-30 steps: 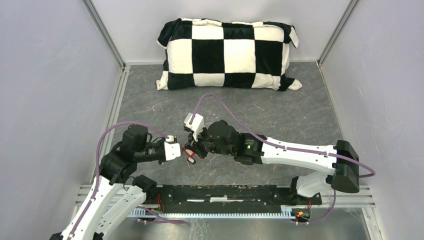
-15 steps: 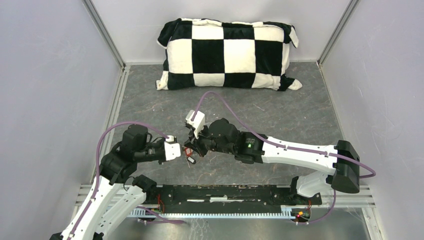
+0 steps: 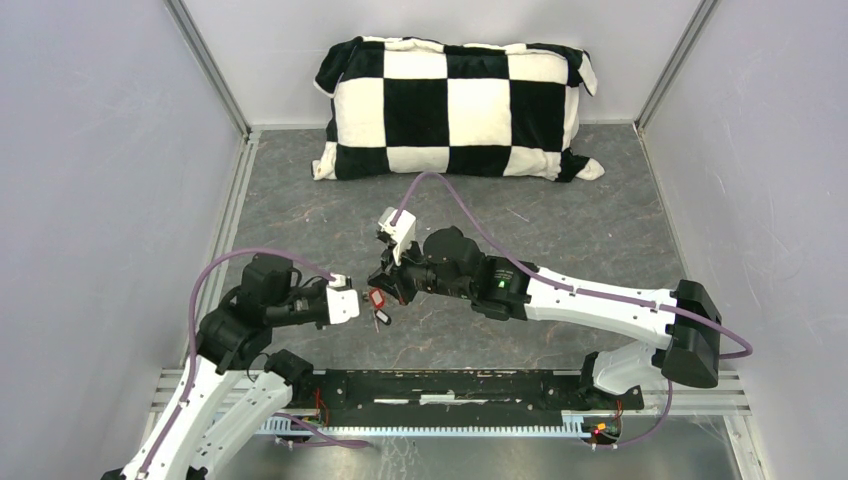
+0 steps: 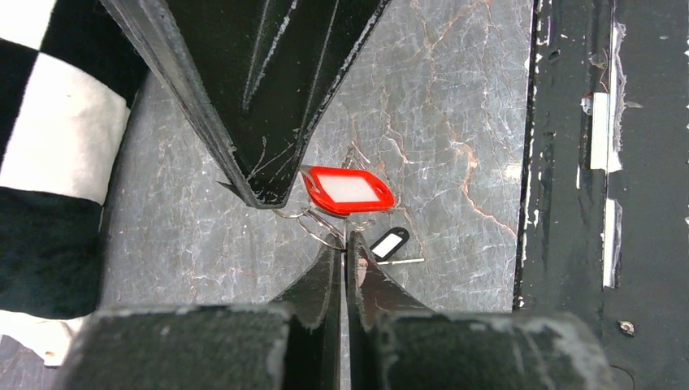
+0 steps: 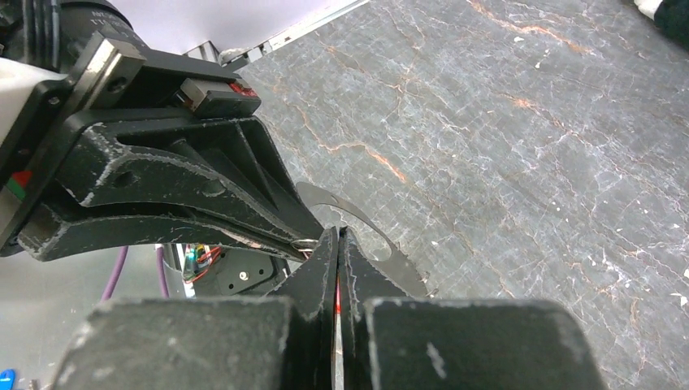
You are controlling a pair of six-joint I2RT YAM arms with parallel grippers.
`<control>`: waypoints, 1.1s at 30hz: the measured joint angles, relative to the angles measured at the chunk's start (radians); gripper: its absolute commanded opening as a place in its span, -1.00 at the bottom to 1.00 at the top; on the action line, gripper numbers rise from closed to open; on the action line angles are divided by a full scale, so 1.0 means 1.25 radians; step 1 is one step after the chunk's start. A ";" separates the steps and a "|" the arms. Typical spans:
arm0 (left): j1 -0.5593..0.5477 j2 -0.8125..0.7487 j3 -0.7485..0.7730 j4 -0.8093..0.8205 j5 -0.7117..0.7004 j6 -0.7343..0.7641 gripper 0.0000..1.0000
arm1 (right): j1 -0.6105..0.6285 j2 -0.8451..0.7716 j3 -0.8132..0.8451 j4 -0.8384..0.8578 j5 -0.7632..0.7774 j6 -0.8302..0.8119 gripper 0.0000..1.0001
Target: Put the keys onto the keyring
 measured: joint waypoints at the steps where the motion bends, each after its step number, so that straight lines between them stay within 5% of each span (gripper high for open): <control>1: 0.000 -0.005 0.000 0.001 0.000 0.000 -0.96 | 0.000 0.000 0.000 0.002 -0.001 0.002 -1.00; 24: -0.001 -0.067 -0.003 0.124 0.003 -0.015 -0.96 | -0.052 -0.081 -0.086 0.117 -0.064 0.075 -0.99; 33: -0.001 -0.076 -0.004 0.146 0.026 -0.014 -0.96 | -0.077 -0.103 -0.105 0.119 -0.118 0.062 -0.02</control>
